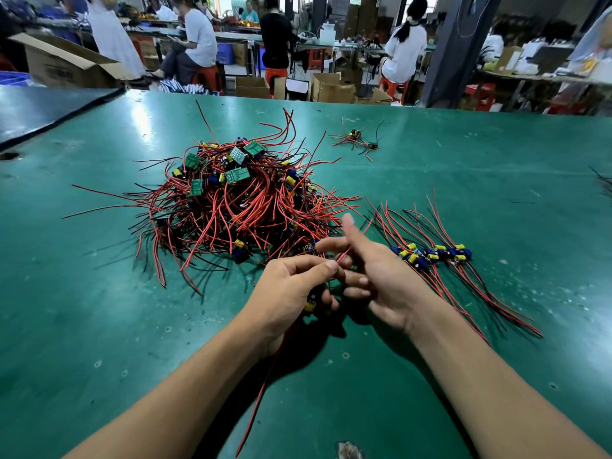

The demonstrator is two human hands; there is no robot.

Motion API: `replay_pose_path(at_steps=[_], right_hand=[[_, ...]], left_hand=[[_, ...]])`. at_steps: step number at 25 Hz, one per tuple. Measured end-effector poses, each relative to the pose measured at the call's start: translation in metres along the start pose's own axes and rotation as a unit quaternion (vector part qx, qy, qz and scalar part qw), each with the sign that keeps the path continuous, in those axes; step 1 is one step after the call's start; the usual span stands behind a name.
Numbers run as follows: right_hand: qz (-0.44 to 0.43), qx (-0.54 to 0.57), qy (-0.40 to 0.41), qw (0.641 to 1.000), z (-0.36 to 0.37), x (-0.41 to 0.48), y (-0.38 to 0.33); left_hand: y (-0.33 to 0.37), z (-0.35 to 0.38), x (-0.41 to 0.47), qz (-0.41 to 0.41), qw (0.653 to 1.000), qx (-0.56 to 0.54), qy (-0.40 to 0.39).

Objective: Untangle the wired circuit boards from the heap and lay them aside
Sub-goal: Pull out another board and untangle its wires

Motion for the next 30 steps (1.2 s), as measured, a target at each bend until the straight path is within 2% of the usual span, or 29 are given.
replay_pose_path(at_steps=[2,4,11,14,17,18,19,21,23,24,26,30], right_hand=[[-0.002,-0.08,-0.037,0.996,0.008,-0.003,0.004],[-0.029,-0.101,-0.044,0.993,0.008,-0.005,0.002],[-0.151,-0.294,0.094,0.939,-0.025,0.0,-0.016],[-0.179,-0.341,0.156,0.91,-0.034,-0.002,-0.023],[-0.169,-0.398,0.217,0.875,-0.037,-0.002,-0.024],[-0.154,-0.378,0.228,0.884,-0.037,0.0,-0.023],[-0.133,-0.323,0.228,0.909,-0.037,0.002,-0.022],[-0.076,-0.139,0.196,0.968,-0.034,0.005,-0.015],[-0.024,0.025,0.135,0.99,-0.029,0.006,-0.012],[-0.012,0.058,0.114,0.992,-0.029,0.005,-0.012],[0.0,0.051,0.095,0.994,-0.032,0.002,-0.014],[0.021,-0.07,0.112,0.991,-0.035,-0.005,-0.019]], left_hand=[[0.0,0.0,-0.001,-0.004,1.0,-0.019,0.007],[0.001,-0.001,0.0,-0.006,1.0,-0.016,0.007],[0.002,0.001,0.002,-0.007,1.0,0.011,-0.013],[0.002,0.002,0.002,-0.013,1.0,0.015,-0.023],[0.002,0.003,0.002,-0.015,0.999,0.027,-0.03],[0.002,0.004,0.002,-0.015,0.999,0.033,-0.031],[0.002,0.004,0.003,-0.016,0.999,0.039,-0.031],[0.003,0.004,0.003,-0.018,0.998,0.049,-0.031],[0.003,0.004,0.002,-0.025,0.998,0.05,-0.03],[0.002,0.005,0.001,-0.03,0.998,0.042,-0.03],[0.003,0.006,0.002,-0.041,0.999,0.012,-0.028],[0.002,0.006,0.006,-0.083,0.995,-0.042,-0.023]])
Point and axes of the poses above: each hand's wrist, its own x-axis towards the middle knuckle, its own z-axis out of the palm, y = z × x, the point moved 4 cm from there along x, towards the middle knuckle, and after that the axes turned 12 degrees about -y, right-handed, at the moved point
